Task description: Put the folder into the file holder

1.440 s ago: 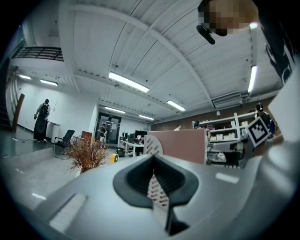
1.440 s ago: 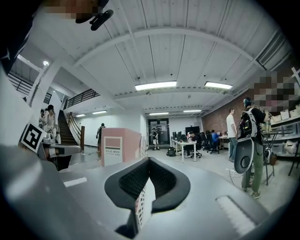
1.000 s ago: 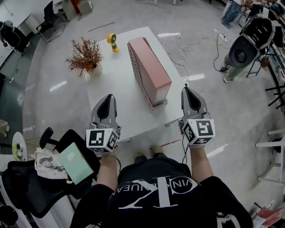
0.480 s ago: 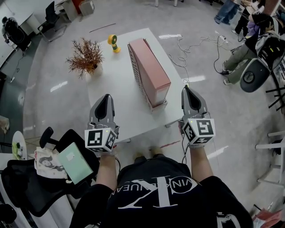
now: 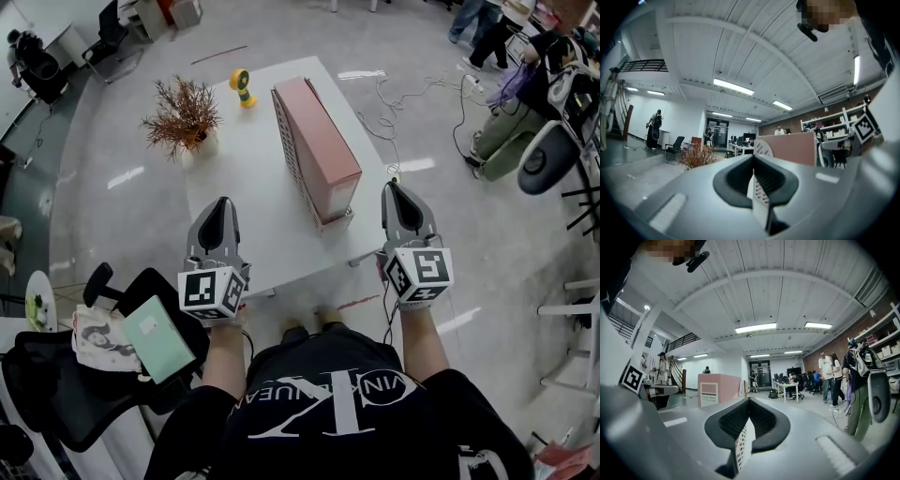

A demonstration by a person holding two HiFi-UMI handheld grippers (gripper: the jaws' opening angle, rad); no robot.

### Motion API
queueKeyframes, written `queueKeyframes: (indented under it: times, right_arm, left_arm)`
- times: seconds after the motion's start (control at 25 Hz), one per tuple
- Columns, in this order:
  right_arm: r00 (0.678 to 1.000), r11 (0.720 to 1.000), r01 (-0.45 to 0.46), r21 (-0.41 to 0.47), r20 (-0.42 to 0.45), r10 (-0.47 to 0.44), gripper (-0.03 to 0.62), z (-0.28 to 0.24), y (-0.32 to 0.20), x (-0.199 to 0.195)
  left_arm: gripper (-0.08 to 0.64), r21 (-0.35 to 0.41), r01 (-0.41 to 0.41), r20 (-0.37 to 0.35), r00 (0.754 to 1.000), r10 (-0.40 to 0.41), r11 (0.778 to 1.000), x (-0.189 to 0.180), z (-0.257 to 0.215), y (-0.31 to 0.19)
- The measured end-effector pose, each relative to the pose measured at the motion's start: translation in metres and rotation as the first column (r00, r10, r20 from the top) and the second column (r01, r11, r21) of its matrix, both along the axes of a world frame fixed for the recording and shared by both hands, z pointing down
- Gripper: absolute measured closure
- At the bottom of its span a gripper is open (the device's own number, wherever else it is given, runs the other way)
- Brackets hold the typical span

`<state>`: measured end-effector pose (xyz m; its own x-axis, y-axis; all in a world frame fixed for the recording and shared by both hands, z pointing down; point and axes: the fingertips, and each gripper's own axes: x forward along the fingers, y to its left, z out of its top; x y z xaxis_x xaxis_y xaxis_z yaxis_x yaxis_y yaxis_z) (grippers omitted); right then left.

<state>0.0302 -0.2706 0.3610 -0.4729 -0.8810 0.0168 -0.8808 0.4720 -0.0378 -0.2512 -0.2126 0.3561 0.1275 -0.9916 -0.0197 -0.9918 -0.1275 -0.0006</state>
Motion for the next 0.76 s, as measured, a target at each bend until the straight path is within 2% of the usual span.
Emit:
queueKeyframes:
  times: [0.76]
  right_arm:
    - [1.000,1.000,0.004,-0.026,0.003,-0.004,0.585,0.0093,-0.0040,0.0002]
  left_arm:
    - [0.560,-0.012,0.018,-0.010,1.000,-0.018,1.000,-0.0037,0.0030,-0.0056]
